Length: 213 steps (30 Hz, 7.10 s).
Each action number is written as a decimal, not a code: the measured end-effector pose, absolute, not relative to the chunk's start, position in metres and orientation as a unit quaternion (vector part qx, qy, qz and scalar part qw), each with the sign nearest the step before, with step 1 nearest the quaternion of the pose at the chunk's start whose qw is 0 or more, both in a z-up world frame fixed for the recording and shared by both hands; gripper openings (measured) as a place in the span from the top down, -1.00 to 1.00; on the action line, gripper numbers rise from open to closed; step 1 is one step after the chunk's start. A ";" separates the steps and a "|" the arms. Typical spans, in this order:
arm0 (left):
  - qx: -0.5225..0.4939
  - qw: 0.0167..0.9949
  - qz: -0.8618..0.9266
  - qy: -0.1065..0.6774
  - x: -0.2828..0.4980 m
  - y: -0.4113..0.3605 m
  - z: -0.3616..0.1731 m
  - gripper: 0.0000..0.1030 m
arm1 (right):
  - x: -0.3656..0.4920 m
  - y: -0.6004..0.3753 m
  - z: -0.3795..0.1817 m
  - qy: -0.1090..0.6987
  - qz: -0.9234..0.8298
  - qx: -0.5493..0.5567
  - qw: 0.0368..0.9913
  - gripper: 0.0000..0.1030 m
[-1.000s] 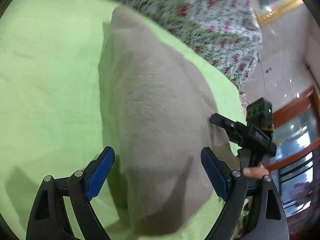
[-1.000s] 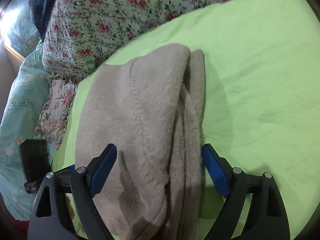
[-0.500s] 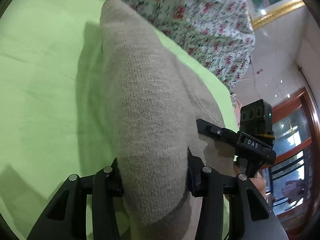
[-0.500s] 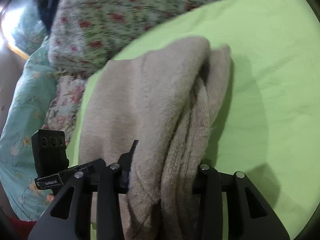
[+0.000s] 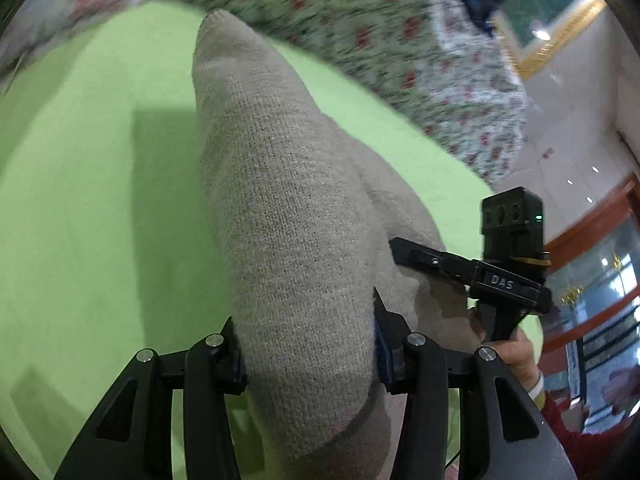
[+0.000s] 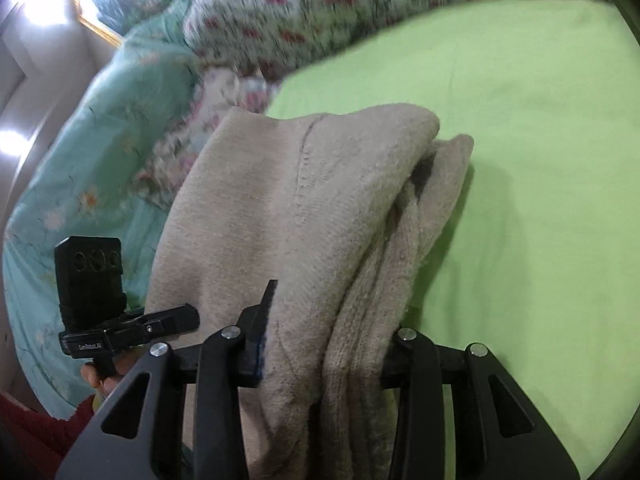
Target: Fold small clothes
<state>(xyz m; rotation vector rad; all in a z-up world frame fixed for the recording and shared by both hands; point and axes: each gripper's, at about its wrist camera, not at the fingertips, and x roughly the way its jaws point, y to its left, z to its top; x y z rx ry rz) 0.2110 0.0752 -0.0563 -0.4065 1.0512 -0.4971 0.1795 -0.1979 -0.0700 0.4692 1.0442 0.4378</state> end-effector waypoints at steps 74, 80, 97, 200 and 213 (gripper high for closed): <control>-0.083 0.866 -0.199 0.451 0.073 0.056 -0.068 -0.26 | 0.054 -0.186 -0.056 0.488 0.055 0.126 0.862 0.57; -0.098 0.864 -0.212 0.447 0.068 0.057 -0.057 -0.26 | 0.054 -0.184 -0.054 0.489 0.051 0.116 0.863 0.57; -0.089 0.850 -0.222 0.470 0.077 0.057 -0.066 -0.26 | 0.046 -0.181 -0.049 0.493 0.044 0.106 0.862 0.56; 0.072 0.885 -0.038 0.458 0.084 0.050 -0.016 -0.90 | 0.048 -0.140 -0.005 0.507 0.067 -0.021 0.859 -0.94; 0.077 0.886 -0.032 0.457 0.095 0.049 -0.016 -0.90 | 0.059 -0.141 -0.004 0.505 0.066 -0.018 0.860 -0.94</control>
